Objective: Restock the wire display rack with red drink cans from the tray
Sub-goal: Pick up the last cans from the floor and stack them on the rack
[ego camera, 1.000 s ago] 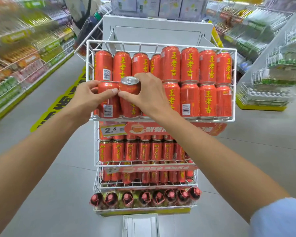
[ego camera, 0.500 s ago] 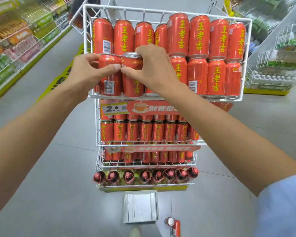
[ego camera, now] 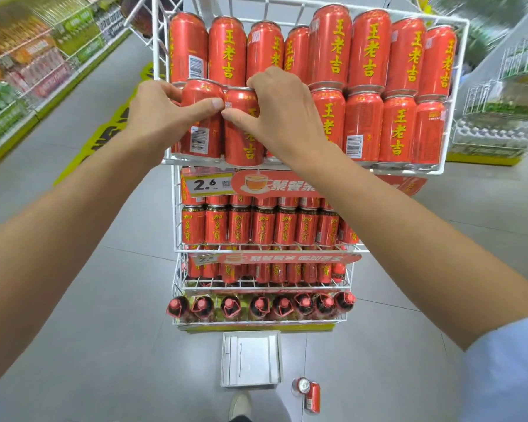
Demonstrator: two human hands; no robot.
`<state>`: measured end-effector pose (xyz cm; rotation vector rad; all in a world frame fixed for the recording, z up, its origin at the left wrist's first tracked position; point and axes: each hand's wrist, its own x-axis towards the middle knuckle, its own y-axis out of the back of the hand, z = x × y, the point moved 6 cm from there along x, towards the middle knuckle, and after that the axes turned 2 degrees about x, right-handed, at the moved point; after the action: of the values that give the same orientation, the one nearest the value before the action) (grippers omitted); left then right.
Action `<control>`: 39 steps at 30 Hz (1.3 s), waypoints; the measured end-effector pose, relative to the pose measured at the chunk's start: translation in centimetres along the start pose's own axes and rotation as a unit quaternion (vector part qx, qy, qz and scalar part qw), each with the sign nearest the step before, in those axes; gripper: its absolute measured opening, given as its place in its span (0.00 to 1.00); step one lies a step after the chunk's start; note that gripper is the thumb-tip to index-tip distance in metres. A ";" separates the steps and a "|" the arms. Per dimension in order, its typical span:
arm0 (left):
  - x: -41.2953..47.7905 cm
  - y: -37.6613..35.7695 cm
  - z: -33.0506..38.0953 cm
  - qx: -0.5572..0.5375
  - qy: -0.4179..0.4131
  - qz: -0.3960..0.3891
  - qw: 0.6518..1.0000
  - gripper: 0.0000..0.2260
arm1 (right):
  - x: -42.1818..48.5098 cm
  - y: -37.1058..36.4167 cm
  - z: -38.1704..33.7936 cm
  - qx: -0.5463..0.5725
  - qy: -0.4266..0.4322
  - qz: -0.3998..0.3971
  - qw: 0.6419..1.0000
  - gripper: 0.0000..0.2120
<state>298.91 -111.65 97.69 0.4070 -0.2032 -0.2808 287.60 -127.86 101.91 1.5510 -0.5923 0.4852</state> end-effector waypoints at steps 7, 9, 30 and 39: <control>0.5 -0.3 -0.1 0.023 0.024 -0.007 0.999 0.38 | 0.1 0.1 0.0 -0.021 0.026 0.021 0.999 0.26; 0.5 -0.2 -0.3 0.037 0.037 -0.015 0.999 0.38 | 0.7 0.1 0.5 -0.021 0.035 0.006 0.999 0.24; -0.8 -0.1 1.6 0.097 0.045 -0.024 0.994 0.22 | 2.3 0.9 -0.3 -0.003 -0.004 -0.105 0.994 0.22; -6.8 1.5 8.5 0.360 -0.108 -0.041 0.926 0.24 | -1.9 7.0 0.3 -0.006 -0.007 -0.152 0.988 0.24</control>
<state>290.70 -111.27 105.06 1.1196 -0.5119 -0.3278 281.65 -128.15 106.08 1.6007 -0.3588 0.2372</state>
